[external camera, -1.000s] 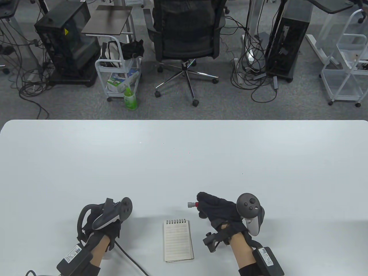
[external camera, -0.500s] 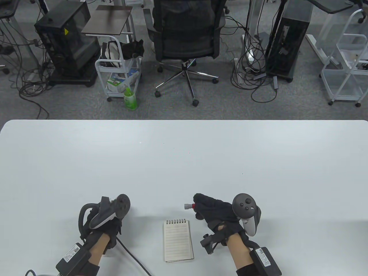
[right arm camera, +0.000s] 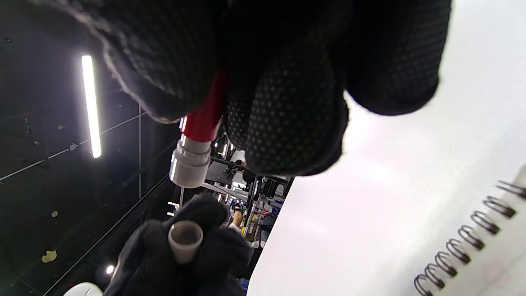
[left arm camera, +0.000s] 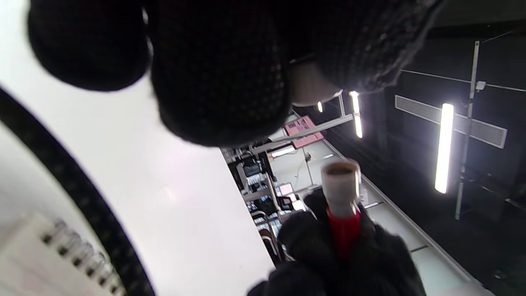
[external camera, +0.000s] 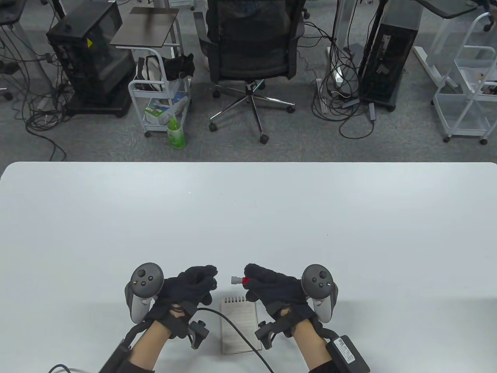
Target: Stamp flower pattern stamp onto notebook
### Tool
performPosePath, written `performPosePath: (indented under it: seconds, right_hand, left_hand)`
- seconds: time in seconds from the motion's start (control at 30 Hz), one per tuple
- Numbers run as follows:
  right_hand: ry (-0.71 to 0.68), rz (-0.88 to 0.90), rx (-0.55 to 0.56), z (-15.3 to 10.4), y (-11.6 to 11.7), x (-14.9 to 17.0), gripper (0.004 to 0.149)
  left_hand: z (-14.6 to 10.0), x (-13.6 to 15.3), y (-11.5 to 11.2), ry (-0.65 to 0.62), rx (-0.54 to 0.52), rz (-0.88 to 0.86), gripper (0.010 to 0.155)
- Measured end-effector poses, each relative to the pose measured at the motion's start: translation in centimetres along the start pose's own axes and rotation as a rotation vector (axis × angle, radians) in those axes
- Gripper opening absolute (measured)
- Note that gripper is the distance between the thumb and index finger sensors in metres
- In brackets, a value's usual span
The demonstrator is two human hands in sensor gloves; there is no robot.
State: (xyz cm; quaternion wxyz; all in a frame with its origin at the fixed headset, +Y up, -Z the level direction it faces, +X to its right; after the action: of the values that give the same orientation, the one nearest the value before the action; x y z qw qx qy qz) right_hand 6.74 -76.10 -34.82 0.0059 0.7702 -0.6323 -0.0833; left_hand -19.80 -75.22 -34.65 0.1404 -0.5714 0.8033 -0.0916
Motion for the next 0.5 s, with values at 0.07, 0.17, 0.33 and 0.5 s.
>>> performPosePath:
  seconds: [0.07, 0.17, 0.33, 0.5]
  right_hand:
    - [0.001, 0.005, -0.01, -0.1, 0.3, 0.0, 0.047]
    - [-0.004, -0.001, -0.032, 0.0, 0.8, 0.0, 0.047]
    - [-0.004, -0.01, -0.042, -0.1, 1.3, 0.1, 0.047]
    - [-0.009, -0.026, -0.033, -0.1, 1.4, 0.2, 0.047]
  left_hand:
    - [0.3, 0.0, -1.1, -0.015, 0.047, -0.031, 0.049]
    - [0.4, -0.2, -1.5, -0.026, 0.04, -0.044, 0.049]
    - [0.4, -0.2, -1.7, -0.028, 0.044, -0.037, 0.05]
    - [0.3, -0.1, -1.6, -0.019, 0.034, -0.035, 0.05]
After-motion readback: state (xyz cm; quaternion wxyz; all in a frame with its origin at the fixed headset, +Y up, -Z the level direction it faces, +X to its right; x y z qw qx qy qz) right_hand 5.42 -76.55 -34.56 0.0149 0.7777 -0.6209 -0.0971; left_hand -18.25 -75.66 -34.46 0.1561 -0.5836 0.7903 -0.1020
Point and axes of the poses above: the tracker on the back of each hand, its own x axis roughly to the little-finger side, its own z axis roughly from the wrist to the fingertips, y = z × x, the point moved 5 cm from there along z, roughly from the wrist to the fingertips, and after that the axes turned 4 degrees about x, right-handed, at the moved point
